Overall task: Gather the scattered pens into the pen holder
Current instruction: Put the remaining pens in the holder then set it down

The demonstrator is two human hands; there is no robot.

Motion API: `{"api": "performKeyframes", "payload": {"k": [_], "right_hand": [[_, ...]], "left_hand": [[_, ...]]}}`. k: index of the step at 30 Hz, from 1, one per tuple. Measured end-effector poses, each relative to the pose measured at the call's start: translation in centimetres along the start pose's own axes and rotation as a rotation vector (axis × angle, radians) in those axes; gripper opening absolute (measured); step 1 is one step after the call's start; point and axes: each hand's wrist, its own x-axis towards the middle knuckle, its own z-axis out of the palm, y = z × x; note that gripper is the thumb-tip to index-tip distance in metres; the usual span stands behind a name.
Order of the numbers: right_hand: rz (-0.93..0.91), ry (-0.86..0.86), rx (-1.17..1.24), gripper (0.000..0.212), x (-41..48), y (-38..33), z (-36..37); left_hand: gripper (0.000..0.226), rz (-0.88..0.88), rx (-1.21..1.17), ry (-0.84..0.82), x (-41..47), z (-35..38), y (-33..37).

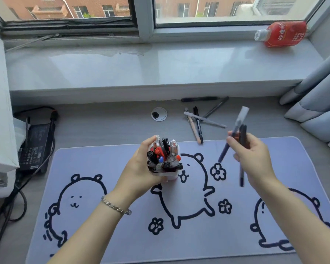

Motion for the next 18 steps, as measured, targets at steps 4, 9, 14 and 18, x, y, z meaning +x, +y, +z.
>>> {"api": "performKeyframes", "payload": {"k": [4,9,14,18], "right_hand": [[-0.086,-0.029,0.194,0.016,-2.7,-2.1,1.9],[-0.276,-0.211,-0.125,0.012,-3.5,-1.0,6.8],[-0.236,-0.297,-0.369,0.007,-3.2,0.7,8.5],[-0.272,-0.338,-0.393,0.025,-3.3,-0.6,7.0]], "left_hand": [[0.101,-0.003,-0.015,-0.007,-0.3,0.0,0.5],[0.103,0.011,-0.028,0.010,-0.4,0.1,0.7],[0.111,0.002,0.080,-0.031,-0.6,-0.1,0.9],[0.096,0.285,0.120,0.039,-1.1,-0.3,1.9]]}}
